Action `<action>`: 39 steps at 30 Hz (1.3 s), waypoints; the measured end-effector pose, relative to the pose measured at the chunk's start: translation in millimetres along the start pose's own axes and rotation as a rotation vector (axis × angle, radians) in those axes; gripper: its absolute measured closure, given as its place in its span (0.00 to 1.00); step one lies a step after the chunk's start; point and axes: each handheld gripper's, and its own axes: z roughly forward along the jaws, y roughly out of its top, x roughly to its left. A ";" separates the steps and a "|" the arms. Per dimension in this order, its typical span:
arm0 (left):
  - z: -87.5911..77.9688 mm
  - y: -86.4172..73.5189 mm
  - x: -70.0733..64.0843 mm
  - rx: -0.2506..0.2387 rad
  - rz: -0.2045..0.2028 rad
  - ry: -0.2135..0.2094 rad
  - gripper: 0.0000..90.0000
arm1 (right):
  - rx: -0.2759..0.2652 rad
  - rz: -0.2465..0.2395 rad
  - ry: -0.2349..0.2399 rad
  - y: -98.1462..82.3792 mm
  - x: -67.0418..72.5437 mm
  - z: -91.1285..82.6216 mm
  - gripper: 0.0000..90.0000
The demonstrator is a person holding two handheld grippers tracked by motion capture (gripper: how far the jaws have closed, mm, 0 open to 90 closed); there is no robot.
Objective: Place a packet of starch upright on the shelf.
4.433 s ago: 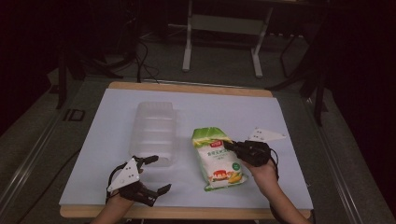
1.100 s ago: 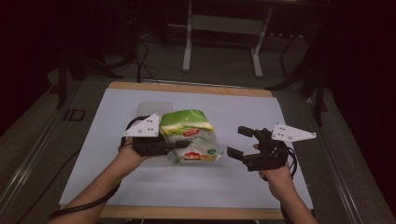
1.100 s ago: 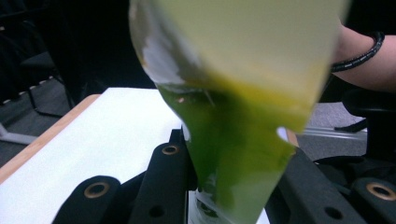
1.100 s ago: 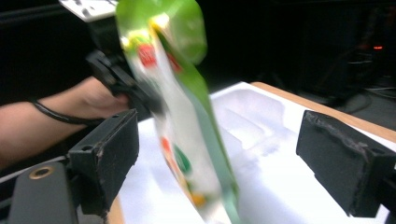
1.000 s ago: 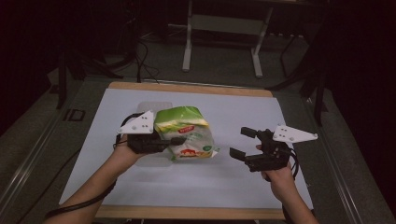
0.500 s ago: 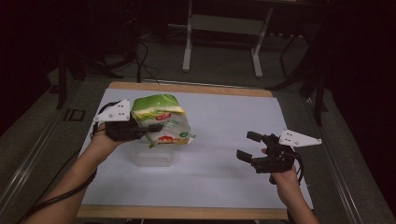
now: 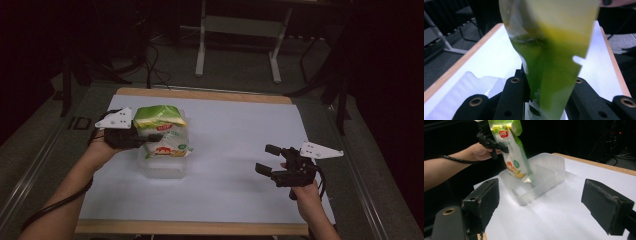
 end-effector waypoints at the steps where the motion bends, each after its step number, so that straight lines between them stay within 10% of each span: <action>1: 0.0 -2.6 0.0 0.004 0.000 -0.008 0.85 | 0.007 0.001 -0.004 -1.0 -0.7 0.6 0.17; 26: 10.7 -35.5 -1.1 0.083 -0.052 -0.057 0.85 | 0.029 0.026 0.022 -10.6 -6.7 6.6 0.17; 39: 31.0 -52.5 -5.3 0.149 -0.004 -0.066 0.85 | 0.059 0.040 0.035 -16.7 -8.2 11.3 0.17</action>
